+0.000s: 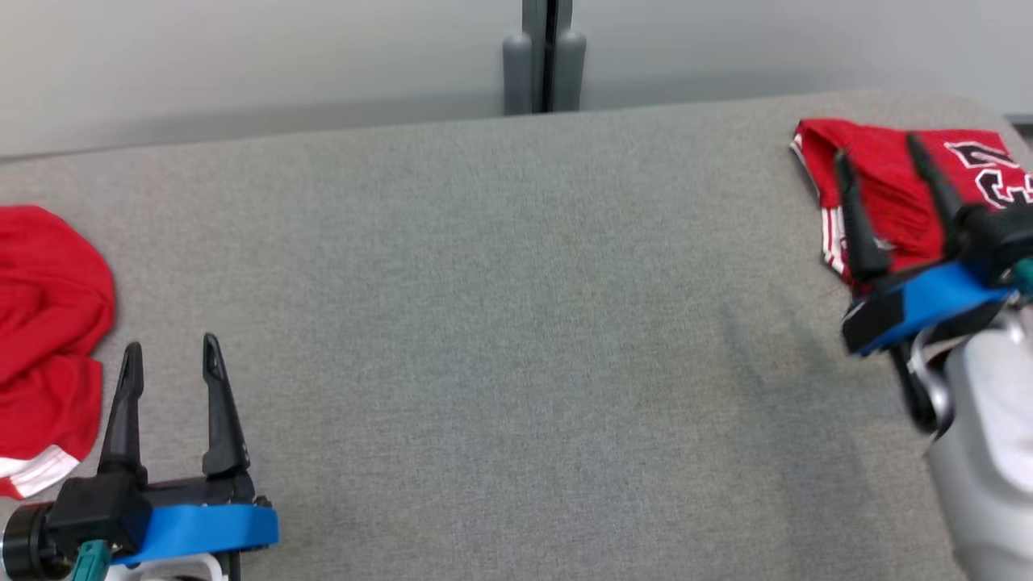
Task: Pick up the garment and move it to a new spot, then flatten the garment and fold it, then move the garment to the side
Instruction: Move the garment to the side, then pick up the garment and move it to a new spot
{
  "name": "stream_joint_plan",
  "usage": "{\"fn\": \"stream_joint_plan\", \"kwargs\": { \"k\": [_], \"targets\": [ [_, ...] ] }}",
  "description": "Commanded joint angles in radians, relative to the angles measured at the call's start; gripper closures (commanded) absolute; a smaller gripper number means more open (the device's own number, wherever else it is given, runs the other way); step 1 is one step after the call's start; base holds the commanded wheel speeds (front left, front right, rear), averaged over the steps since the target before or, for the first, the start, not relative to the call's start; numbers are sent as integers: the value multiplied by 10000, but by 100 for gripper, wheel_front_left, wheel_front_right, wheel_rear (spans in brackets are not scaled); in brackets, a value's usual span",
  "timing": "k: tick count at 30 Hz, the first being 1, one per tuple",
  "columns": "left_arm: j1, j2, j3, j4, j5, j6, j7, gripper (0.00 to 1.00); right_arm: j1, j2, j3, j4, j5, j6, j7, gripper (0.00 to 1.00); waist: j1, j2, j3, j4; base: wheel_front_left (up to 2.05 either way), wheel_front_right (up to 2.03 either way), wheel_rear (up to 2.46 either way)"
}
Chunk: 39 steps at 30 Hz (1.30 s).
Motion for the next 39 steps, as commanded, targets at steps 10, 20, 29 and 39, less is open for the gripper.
{"fn": "stream_joint_plan", "kwargs": {
  "k": [10, 20, 29, 39],
  "targets": [
    [564, -44, -3, 501, -34, 26, -23, 0, 2627, 1211, 2, -1148, 408, 3, -52, 0, 3, 0, -1160, 208, 0, 0, 0],
    [816, -52, -24, 906, 42, -36, -23, 0, 4377, 1961, -597, -1903, 73, 3, -51, 0, 3, 0, -1681, 500, 0, 0, 0],
    [842, -59, -291, 1110, 178, -108, -23, 0, 5578, 2374, -1256, -2795, -418, 3, 307, 0, 3, 0, -1770, 660, 0, 0, 0],
    [759, -67, -410, 1281, 122, -69, -23, 0, 5994, 2425, -1356, -3151, -313, 3, 517, 0, 3, 0, -1698, 595, 0, 0, 0]
  ]
}}
